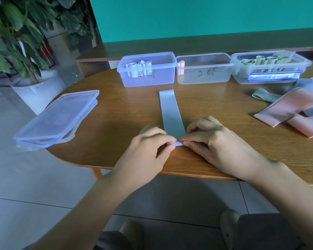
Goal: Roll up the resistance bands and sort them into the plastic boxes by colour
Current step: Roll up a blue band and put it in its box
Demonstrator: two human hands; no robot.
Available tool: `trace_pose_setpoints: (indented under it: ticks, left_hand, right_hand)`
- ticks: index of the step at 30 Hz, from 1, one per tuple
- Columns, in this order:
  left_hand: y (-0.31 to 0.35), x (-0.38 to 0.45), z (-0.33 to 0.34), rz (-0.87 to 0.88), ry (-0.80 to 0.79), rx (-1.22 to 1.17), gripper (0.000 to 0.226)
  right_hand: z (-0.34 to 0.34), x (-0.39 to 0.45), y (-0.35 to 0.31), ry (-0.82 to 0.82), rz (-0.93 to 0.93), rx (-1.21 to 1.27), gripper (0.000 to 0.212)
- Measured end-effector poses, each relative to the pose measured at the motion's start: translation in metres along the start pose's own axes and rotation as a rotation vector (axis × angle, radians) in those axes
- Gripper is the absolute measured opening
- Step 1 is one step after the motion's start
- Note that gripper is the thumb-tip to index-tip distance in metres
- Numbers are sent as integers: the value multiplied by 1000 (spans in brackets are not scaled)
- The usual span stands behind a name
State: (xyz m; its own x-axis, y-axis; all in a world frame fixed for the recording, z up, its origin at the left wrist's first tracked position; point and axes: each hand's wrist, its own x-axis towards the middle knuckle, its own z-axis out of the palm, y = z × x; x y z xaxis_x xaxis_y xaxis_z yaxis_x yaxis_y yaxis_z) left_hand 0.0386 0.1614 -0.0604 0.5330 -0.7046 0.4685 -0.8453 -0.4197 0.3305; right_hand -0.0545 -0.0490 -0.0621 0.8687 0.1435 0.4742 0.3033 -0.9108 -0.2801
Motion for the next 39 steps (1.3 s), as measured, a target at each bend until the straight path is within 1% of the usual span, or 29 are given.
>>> trace_pose_setpoints:
  ticks: [4,7,10,12,16,20,24,28,31,33,35,39]
  left_hand:
    - [-2,3,2,0,-17,19,22]
    - [-4,5,2,12,-10,10,27]
    - [-4,4,2,1,-28,11,36]
    - [-4,4,3,-17,-42,28,39]
    - [-5,3,3,-28,11,-5,30]
    - [-6,4,3,-22,-4,1,24]
    - [-8,7,4,-26,-15,14,25]
    - [-9,10,6,-35,2,35,27]
    - [-6,10,6,-7,31,46,26]
    - [-5,10,6,-12,18,55,27]
    - [-5,12,6,-32,-7,60,29]
    - [-9,16,7,-40,-19,51,29]
  right_hand:
    - [5,0,0,50,-8,-46,28]
    - [5,-1,0,91,-51,-51,23]
    - [5,0,1,68,-46,-35,25]
    - [5,2,2,44,-18,-21,28]
    - [6,4,3,20,14,-21,31]
    - [7,5,3,12,36,-14,33]
    - [7,4,1,61,43,-11,31]
    - [5,4,1,31,59,0,29]
    - [8,6,3,11,88,-9,35]
    - [10,7,4,0,107,-19,42]
    - [11,7,5,-7,117,-27,44]
    - [9,7,2,43,78,-8,31]
